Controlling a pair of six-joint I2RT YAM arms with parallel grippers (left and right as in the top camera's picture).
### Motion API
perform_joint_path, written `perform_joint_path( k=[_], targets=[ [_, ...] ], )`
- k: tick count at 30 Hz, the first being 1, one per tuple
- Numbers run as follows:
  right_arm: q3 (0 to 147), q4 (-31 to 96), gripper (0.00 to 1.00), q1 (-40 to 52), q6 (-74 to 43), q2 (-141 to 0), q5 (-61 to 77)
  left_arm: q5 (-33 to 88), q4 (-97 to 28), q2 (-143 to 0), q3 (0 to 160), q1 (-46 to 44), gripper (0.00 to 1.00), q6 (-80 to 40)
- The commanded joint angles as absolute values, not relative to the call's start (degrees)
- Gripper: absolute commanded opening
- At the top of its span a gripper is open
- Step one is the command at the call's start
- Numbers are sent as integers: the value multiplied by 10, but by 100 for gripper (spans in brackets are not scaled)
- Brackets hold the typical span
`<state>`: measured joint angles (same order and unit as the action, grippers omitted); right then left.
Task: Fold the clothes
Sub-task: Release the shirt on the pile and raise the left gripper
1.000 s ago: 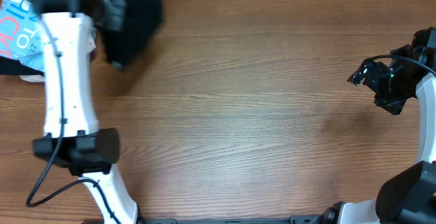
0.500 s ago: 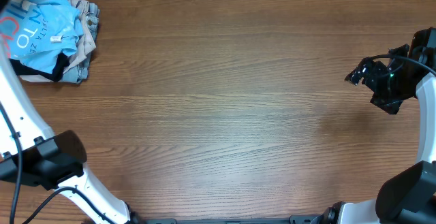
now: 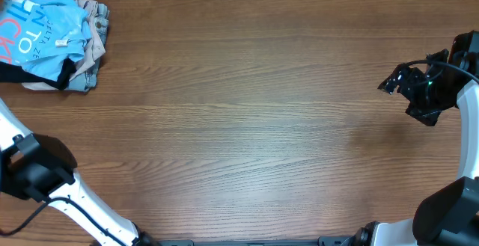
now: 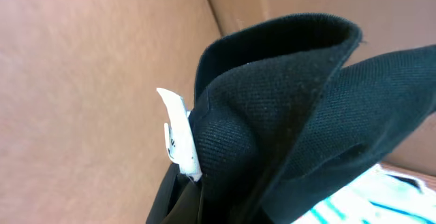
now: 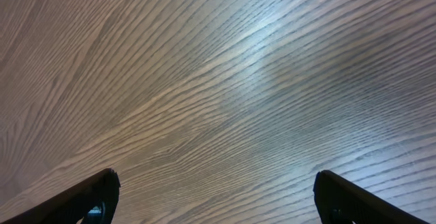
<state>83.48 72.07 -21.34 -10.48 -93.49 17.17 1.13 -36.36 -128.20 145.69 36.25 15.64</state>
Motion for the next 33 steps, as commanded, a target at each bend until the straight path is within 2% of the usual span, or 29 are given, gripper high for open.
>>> perform_joint_path(
  k=[1,8,13,17,18,20,21,24,26,27,33],
  targets=[
    [852,719,95,-210,-102,-927,177,29,-337,-1295,1474,365,4,161],
    [852,719,95,-202,-102,-927,177,34,-370,-1329,1474,351,4,161],
    [852,722,95,-202,-102,-927,177,31,-520,-1335,1474,330,4,167],
    [852,721,95,-202,-102,-927,177,53,-602,-1335,1474,312,11,167],
    [852,721,95,-202,-102,-927,177,64,-616,-1335,1474,305,15,167],
    [852,721,95,-202,-102,-927,177,88,-634,-1335,1474,291,27,167],
    [852,722,95,-202,-102,-927,177,103,-646,-1335,1474,279,44,167],
    [852,722,95,-202,-102,-927,181,112,-674,-1335,1474,254,61,167],
    [852,723,95,-202,-102,-927,181,110,-694,-1335,1474,241,91,167],
    [852,724,95,-202,-102,-927,181,110,-701,-1335,1474,235,100,167],
    [852,724,95,-202,-99,-927,181,116,-716,-1324,1484,214,100,126]
  ],
)
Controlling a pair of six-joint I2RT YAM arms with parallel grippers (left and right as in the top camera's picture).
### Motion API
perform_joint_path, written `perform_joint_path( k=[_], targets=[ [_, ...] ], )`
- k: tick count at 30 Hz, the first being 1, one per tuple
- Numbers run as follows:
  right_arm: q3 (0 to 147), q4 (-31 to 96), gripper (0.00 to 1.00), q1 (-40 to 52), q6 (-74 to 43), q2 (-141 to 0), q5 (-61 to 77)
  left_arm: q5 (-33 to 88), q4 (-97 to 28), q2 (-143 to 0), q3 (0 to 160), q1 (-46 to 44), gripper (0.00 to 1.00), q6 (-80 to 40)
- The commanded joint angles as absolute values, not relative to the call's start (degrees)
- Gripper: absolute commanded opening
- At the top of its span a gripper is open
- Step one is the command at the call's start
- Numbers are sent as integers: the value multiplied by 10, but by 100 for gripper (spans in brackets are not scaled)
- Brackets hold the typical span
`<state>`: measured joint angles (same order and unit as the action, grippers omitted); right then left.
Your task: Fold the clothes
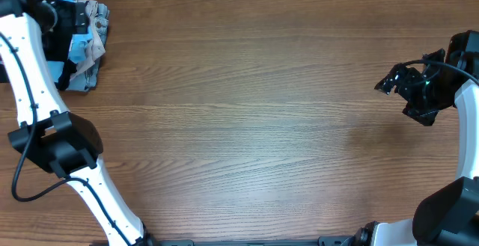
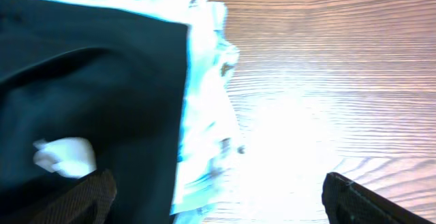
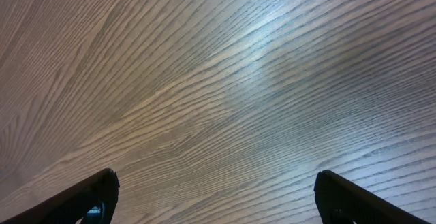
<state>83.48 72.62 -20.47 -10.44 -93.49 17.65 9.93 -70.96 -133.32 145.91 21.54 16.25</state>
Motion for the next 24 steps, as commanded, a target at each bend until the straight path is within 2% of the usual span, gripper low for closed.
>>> perform_joint_path(
  k=[1,8,12,16,24],
  targets=[
    [852,724,95,-202,-100,-927,181,124,-719,-1318,1487,213,100,115],
    [874,748,90,-202,-81,-917,181,270,-748,-1261,1491,200,100,20],
    [926,795,100,-202,-70,-879,158,334,-802,-1245,1491,179,100,-35],
    [976,826,100,-202,-70,-806,112,339,-855,-1245,1490,139,100,-34],
    [985,833,100,-202,-70,-660,69,339,-855,-1245,1490,69,100,-34]
  ],
)
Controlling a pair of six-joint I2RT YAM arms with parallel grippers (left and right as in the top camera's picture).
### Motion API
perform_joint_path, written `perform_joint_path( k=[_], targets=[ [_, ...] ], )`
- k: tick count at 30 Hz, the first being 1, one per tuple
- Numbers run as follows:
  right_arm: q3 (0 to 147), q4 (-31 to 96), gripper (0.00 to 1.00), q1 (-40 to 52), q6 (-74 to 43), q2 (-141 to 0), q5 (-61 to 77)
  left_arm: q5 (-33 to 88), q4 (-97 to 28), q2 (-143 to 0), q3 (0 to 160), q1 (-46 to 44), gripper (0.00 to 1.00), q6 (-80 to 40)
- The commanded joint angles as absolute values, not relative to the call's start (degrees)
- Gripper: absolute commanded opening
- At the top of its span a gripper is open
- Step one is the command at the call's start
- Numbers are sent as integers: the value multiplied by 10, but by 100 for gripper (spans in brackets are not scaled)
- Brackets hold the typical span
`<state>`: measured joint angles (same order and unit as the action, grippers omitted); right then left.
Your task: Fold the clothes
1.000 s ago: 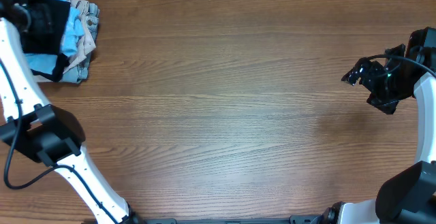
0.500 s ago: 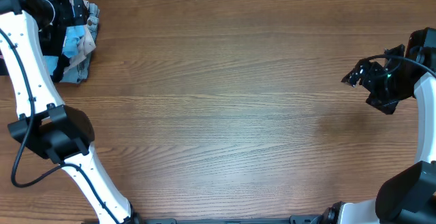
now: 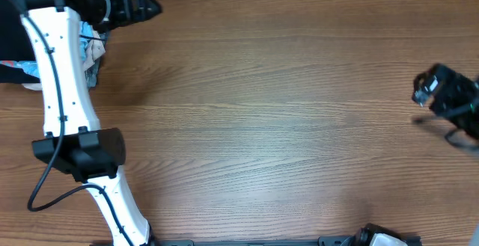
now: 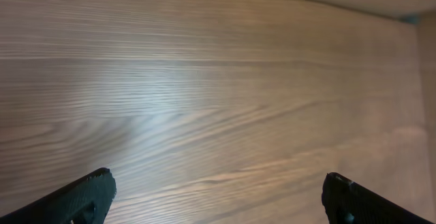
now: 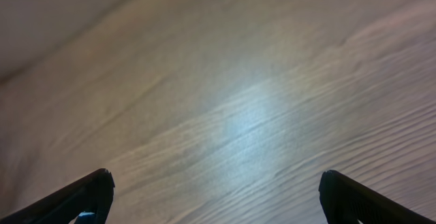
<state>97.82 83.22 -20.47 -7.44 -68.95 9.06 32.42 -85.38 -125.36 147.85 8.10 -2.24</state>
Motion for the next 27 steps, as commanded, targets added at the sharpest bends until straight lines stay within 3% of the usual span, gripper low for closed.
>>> perform_joint_path(
  k=[1,22,27],
  targets=[
    [985,833,100,-202,-70,-649,69,339,-855,-1245,1490,64,100,-34],
    [984,825,100,-198,-70,-607,69,339,-855,-1245,1490,48,100,-34],
    [922,727,100,-110,-70,-570,43,339,-855,-1245,1490,48,100,-34]
  ],
)
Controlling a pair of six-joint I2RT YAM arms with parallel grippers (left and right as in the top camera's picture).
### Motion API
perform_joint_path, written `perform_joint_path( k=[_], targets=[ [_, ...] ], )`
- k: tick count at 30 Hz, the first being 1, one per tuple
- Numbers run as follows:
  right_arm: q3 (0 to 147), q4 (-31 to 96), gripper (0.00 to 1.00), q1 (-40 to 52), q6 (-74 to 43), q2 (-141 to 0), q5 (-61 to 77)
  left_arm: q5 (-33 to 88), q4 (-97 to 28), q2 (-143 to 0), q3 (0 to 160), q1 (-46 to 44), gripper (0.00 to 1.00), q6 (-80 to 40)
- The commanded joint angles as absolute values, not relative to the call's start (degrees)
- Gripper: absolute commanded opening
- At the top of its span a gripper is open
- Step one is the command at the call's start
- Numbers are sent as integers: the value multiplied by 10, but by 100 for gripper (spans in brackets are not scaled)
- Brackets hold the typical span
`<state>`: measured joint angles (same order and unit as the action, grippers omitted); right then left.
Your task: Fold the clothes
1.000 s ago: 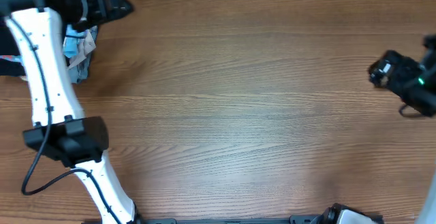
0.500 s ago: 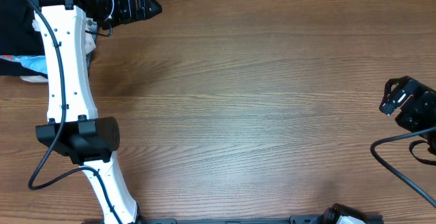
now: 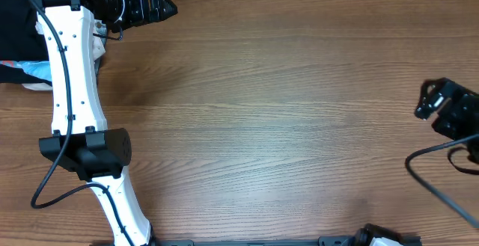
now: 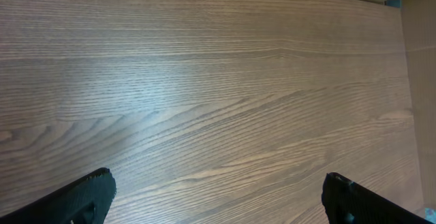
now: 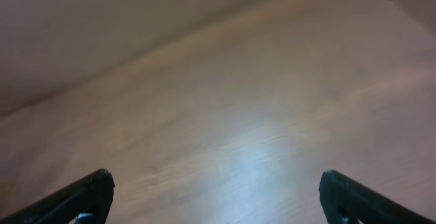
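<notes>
The clothes pile lies in the table's far left corner, with black cloth [image 3: 15, 18] and a bit of light blue fabric [image 3: 34, 68] showing; my left arm crosses in front of it. My left gripper [image 3: 159, 7] reaches right of the pile along the far edge. It is open in the left wrist view [image 4: 218, 198], with only bare wood between its fingertips [image 4: 87, 194]. My right gripper [image 3: 432, 100] hangs at the table's right edge, far from the clothes. It is open too [image 5: 218, 198], over blurred bare wood.
The wooden table [image 3: 262, 126] stretches between the two arms. A brown wall runs along the far edge. The white left arm [image 3: 71, 89] rises from its base near the front left.
My left gripper has shifted a little to the right along the far edge. The right gripper has dropped slightly at the right edge and its view has tilted up toward the wall. Both remain open.
At first black cloth with a white tag filled the left wrist view, and the pile showed a light blue shirt on top. Then the left gripper stood open over the pile. Later it pointed over bare table, black cloth lay on the pile, and the right gripper had drawn back rightward.
</notes>
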<state>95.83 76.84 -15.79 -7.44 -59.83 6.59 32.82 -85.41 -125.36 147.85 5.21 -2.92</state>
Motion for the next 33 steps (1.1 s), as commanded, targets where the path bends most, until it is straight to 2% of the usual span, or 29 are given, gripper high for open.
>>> perform_joint_path(
  k=[1,9,16,25,33],
  targets=[
    [893,687,100,-89,-70,-557,32,339,-855,-1245,1490,48,100,-34],
    [549,345,100,-30,-73,-397,79,339,-855,-1245,1490,48,100,-34],
    [275,149,100,-3,-77,-237,78,339,-855,-1245,1490,48,100,-34],
    [72,12,100,1,-121,-110,70,339,-855,-1245,1490,48,100,-34],
    [5,5,100,1,-127,-52,77,339,-855,-1245,1490,48,100,-34]
  ],
)
